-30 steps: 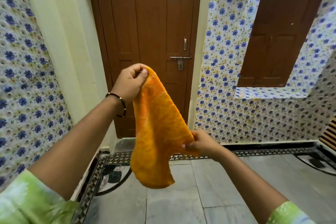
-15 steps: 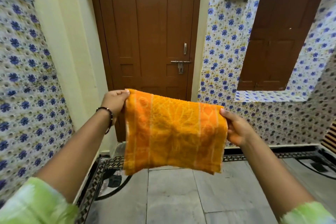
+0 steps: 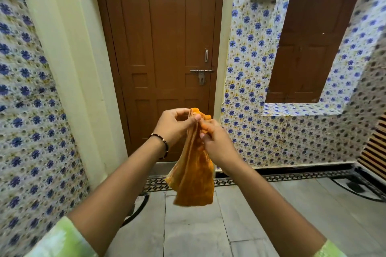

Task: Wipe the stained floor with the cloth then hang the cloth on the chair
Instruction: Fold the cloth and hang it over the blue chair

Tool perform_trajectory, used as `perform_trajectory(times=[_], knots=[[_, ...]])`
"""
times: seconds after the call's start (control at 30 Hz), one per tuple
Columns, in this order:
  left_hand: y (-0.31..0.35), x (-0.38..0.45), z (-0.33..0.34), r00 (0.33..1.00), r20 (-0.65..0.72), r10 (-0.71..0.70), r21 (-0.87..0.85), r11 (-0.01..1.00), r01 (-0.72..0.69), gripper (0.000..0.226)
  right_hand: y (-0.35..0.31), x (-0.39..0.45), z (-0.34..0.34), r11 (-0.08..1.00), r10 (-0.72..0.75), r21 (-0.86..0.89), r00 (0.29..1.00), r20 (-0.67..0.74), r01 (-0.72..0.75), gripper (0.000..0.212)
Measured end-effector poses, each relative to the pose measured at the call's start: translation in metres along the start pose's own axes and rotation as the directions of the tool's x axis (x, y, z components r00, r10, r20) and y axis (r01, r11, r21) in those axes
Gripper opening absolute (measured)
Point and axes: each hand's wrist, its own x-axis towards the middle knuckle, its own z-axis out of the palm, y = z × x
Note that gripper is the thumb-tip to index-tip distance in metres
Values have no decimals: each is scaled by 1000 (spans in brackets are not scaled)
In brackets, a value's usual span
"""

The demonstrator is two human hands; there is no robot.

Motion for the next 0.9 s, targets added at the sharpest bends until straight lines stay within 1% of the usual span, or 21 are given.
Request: perform_trajectory(times=[0.07,0.1,0.13,0.17,0.2,0.23,0.27,0.3,0.33,0.37,0.4,0.43,0.47,0.53,0.6,0.67,0.73,0.77,0.83,0.87,0.9], knots=[[-2,-1,-5,997,-48,64,110,992,-59,19,0,-1,-4,996,-23,-84,998,60,27,43],[-1,-2,-8,995,-72,75,129,990,-65,21,-1,-2,-8,995,-35,-90,999,41,39,42],[0,-4,-11,994,-74,80,120,990,-71,22,-4,-1,-13,993,-67,-98,998,-15,65,41],[2,-5,-14,996,-49,81,104,992,-75,22,-7,1,-21,985,-116,-141,990,-82,103,41],[6,-6,-16,996,-2,88,96,991,-88,21,-11,5,-28,964,-178,-222,977,-115,150,46],[11,-8,-18,993,54,102,104,989,-107,20,-14,9,-36,932,-223,-308,972,-80,188,56],[15,-9,-20,988,103,117,118,985,-129,19,-17,14,-43,907,-211,-369,977,20,204,64],[19,-10,-22,981,136,135,131,980,-153,19,-20,19,-49,896,-146,-398,977,155,197,65],[21,-9,-24,977,152,150,143,975,-172,18,-21,24,-53,906,-48,-390,955,291,165,57],[21,-8,-28,975,155,160,162,969,-185,16,-19,27,-56,920,56,-376,913,405,110,43],[20,-6,-32,974,148,171,192,961,-198,15,-15,30,-59,921,135,-384,879,457,58,30],[17,-5,-37,975,138,175,223,953,-203,14,-10,32,-62,919,170,-394,871,461,29,22],[14,-5,-42,977,122,172,245,949,-198,14,-6,34,-65,918,178,-396,878,445,14,17],[7,-5,-51,985,80,150,266,949,-166,14,-2,33,-71,944,154,-330,899,411,-10,12],[5,-7,-59,990,57,130,244,959,-140,14,-6,29,-75,987,123,-145,919,375,-73,9],[6,-10,-64,991,64,120,168,977,-130,13,-12,23,-77,991,94,65,946,309,-119,10],[11,-12,-71,990,67,122,19,992,-123,15,-20,20,-77,968,78,214,971,225,-128,10],[13,-10,-75,991,64,118,-69,991,-113,22,-26,18,-75,957,78,262,978,193,-128,9],[11,-5,-83,994,71,88,-260,963,-67,41,-42,20,-73,937,79,326,984,160,-128,9],[7,-4,-84,993,102,59,-342,939,-20,56,-50,23,-71,929,73,351,986,147,-121,9],[0,-3,-80,988,154,11,-370,928,47,72,-59,29,-70,920,75,373,989,125,-117,10]])
